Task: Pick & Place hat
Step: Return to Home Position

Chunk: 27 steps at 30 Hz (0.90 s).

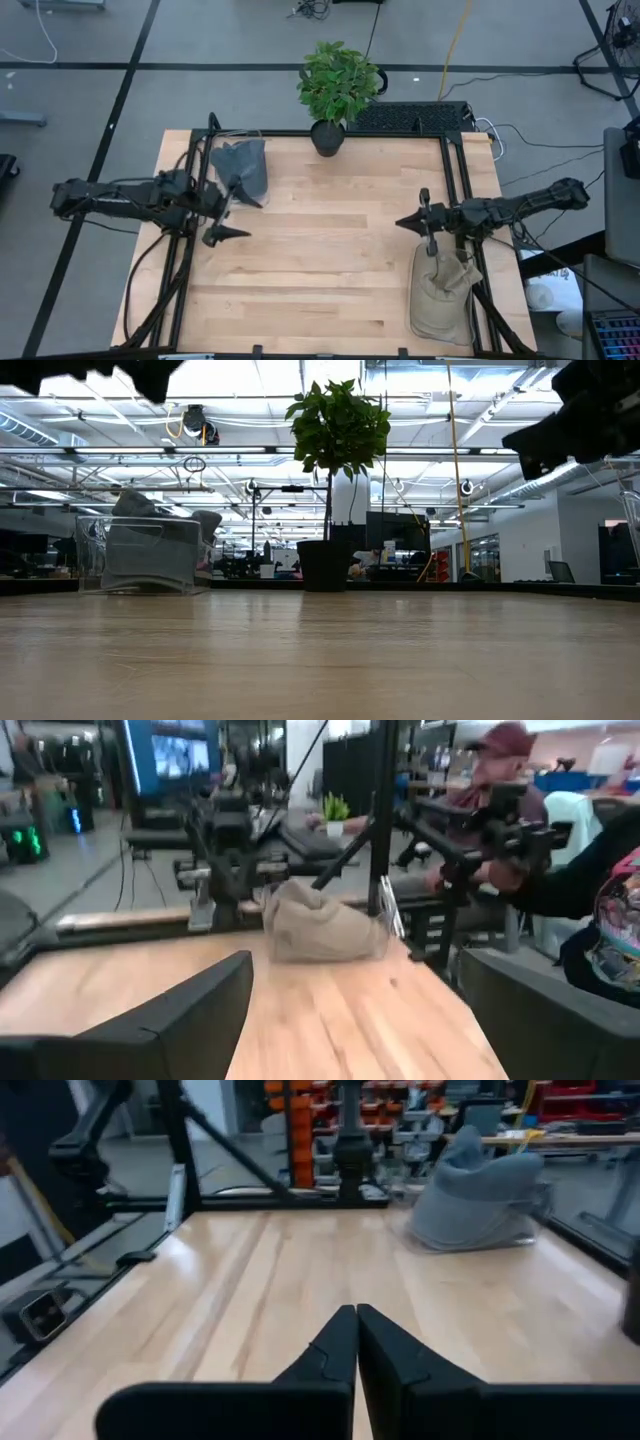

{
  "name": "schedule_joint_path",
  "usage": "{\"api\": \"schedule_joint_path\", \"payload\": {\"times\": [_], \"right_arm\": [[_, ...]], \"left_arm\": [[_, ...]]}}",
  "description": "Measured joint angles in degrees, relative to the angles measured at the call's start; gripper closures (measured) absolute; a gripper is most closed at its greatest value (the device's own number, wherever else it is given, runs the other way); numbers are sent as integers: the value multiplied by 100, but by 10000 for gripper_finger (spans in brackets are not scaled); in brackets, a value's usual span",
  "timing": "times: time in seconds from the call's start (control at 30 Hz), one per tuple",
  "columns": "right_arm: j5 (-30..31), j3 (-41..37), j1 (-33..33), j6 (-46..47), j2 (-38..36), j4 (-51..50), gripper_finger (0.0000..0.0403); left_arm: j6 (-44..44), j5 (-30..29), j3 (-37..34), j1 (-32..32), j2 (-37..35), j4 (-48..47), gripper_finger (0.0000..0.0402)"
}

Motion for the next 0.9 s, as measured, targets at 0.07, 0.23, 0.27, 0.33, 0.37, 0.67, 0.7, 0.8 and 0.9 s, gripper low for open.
{"api": "schedule_joint_path", "payload": {"times": [0.07, 0.23, 0.27, 0.33, 0.37, 0.67, 0.7, 0.8, 0.9], "right_arm": [[3, -122, -77, -37, -290, 1, 403], [3, -211, -171, -245, -1018, -355, 403], [4, -219, -177, -265, -1157, -479, 403], [9, -221, -175, -301, -1420, -623, 403], [7, -221, -175, -322, -1544, -678, 403], [46, -230, -175, -421, -1803, -1215, 403], [50, -273, -175, -426, -1805, -1199, 403], [33, -350, -175, -533, -1810, -1075, 403], [23, -435, -175, -605, -1806, -1057, 403]], "left_arm": [[111, 110, -290, -23, -48, 535, 41], [225, 301, -1091, 0, -587, 1163, 41], [148, 241, -1296, 16, -734, 1227, 41], [-49, 219, -1741, 68, -1036, 1477, 41], [-132, 223, -1952, 96, -1208, 1605, 41], [-27, 214, -2501, 193, -2262, 993, 41], [63, 218, -2501, 193, -2302, 852, 41], [204, 186, -2505, 193, -2304, 504, 41], [205, 175, -2503, 193, -2300, 305, 41]]}}
